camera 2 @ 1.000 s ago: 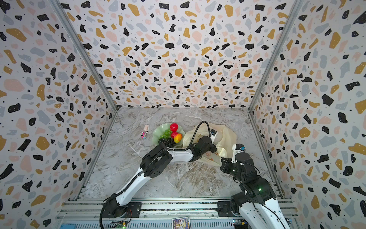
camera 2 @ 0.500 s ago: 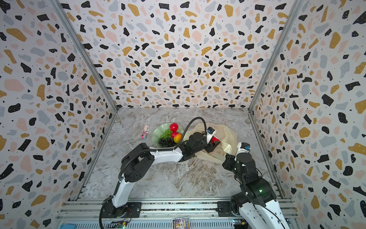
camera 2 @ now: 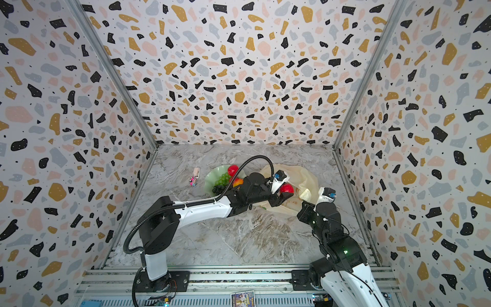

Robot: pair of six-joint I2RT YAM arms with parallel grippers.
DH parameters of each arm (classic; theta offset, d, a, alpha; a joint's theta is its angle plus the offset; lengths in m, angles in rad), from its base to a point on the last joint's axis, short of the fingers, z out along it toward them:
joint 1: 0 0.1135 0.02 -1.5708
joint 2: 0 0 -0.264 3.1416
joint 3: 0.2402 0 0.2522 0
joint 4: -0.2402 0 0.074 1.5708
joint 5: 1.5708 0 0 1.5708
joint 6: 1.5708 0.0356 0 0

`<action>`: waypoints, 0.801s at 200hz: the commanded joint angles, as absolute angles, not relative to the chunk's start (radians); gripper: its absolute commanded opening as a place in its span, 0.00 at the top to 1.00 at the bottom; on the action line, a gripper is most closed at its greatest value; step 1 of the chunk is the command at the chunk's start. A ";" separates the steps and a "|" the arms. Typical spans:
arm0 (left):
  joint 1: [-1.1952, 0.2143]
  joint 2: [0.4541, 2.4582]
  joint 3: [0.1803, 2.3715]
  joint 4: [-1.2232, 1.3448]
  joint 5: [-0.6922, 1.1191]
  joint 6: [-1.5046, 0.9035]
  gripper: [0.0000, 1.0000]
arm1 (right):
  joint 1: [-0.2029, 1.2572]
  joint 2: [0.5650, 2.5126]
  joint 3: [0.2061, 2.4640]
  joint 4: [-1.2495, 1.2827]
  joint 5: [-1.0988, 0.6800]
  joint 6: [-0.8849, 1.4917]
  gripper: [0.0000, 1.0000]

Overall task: Take fruits out of the plastic bag
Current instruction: Take out the fake fruit from the plastic bag, then place the fake fruit on the plate.

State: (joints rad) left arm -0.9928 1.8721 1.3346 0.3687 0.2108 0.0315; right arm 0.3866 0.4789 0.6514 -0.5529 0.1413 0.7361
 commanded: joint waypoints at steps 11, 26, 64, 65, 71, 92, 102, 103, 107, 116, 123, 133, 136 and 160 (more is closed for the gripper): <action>-0.997 1.764 1.296 0.345 0.233 0.059 0.68 | 0.391 0.469 0.637 -0.501 0.146 0.746 0.99; -0.997 1.714 1.272 0.331 0.212 0.064 0.68 | 0.391 0.475 0.631 -0.483 0.138 0.744 0.99; -0.976 1.583 1.215 0.277 0.109 0.068 0.69 | 0.391 0.510 0.615 -0.439 0.111 0.734 1.00; -0.975 1.580 1.213 0.276 0.105 0.068 0.69 | 0.391 0.511 0.615 -0.436 0.110 0.733 1.00; -0.966 1.559 1.203 0.269 0.088 0.062 0.69 | 0.391 0.516 0.611 -0.427 0.108 0.732 1.00; -0.911 1.494 1.162 0.258 0.032 0.014 0.69 | 0.392 0.536 0.606 -0.398 0.098 0.723 1.00; -0.873 1.467 1.136 0.258 0.005 -0.014 0.69 | 0.391 0.545 0.606 -0.386 0.093 0.718 1.00; -0.870 1.464 1.133 0.258 0.001 -0.016 0.69 | 0.391 0.546 0.606 -0.386 0.093 0.717 1.00; -0.853 1.453 1.125 0.258 -0.013 -0.032 0.69 | 0.390 0.550 0.607 -0.381 0.090 0.715 1.00; -0.810 1.433 1.101 0.225 -0.048 -0.069 0.69 | 0.391 0.558 0.608 -0.376 0.086 0.712 1.00; -0.769 1.426 1.086 0.214 -0.078 -0.099 0.69 | 0.391 0.563 0.609 -0.371 0.083 0.707 1.00; -0.706 1.428 1.073 0.186 -0.109 -0.144 0.70 | 0.391 0.569 0.612 -0.367 0.079 0.704 1.00; -0.684 1.432 1.073 0.175 -0.117 -0.163 0.70 | 0.391 0.569 0.612 -0.367 0.079 0.703 1.00; -0.526 1.505 1.098 0.073 -0.128 -0.271 0.70 | 0.393 0.568 0.612 -0.364 0.075 0.702 1.00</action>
State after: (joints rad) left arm -0.6472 1.4475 1.0916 0.1768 -0.0658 -0.1268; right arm 0.3866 0.5701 0.6041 -0.3893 0.0853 0.7193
